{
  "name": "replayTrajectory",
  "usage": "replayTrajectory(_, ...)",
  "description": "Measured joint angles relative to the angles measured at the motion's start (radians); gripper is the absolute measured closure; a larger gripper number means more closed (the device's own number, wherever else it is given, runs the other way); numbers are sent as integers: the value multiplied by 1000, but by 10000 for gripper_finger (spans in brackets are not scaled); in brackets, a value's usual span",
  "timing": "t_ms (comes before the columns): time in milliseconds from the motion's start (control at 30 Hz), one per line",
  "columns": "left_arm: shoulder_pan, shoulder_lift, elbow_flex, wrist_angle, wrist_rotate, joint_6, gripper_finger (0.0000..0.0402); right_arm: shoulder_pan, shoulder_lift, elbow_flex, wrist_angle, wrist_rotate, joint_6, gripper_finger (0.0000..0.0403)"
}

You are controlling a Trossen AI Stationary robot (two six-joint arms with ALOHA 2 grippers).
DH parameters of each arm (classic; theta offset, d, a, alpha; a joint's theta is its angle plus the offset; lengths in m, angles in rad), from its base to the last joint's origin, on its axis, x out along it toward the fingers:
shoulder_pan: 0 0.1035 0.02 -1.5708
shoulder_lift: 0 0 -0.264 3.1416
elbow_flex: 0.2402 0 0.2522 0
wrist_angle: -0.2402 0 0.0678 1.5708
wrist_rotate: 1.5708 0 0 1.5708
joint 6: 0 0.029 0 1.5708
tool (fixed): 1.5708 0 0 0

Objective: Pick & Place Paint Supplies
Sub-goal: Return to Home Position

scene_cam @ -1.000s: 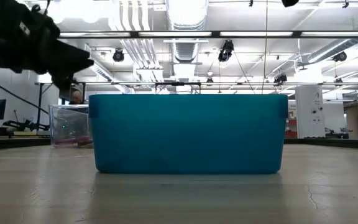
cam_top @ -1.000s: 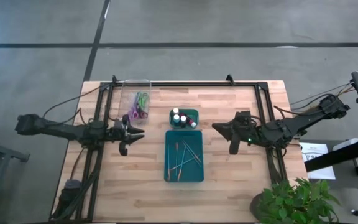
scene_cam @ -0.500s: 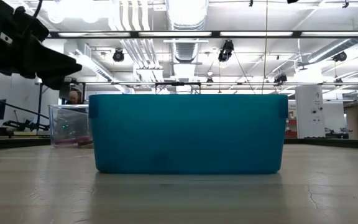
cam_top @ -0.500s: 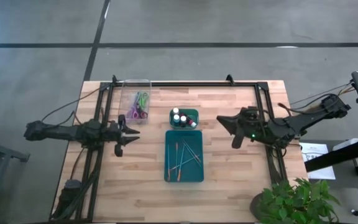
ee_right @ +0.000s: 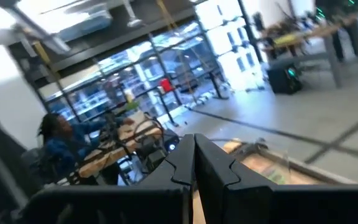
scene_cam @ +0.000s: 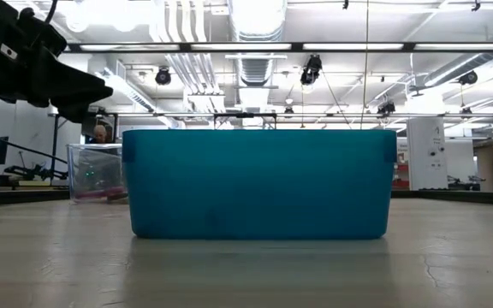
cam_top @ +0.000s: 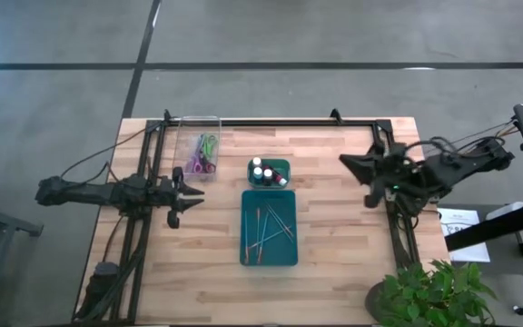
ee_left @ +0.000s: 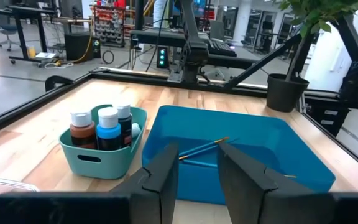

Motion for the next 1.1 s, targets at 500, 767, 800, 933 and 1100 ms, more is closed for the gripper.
replayTrajectory(500,0,5,0,0,-3,0,284,44,-283,12,-632,-294,-141,394)
replayTrajectory(767,0,8,0,0,-3,-1,284,44,-450,-138,-627,-786,-144,394)
replayTrajectory(800,0,8,0,0,-3,-1,284,44,-474,-165,-627,-817,-135,394)
replayTrajectory(933,0,8,0,-1,-3,-1,284,44,-612,-302,-583,-837,-130,394)
replayTrajectory(1100,0,8,0,-1,-3,-4,284,43,-811,-457,-523,-763,-114,394)
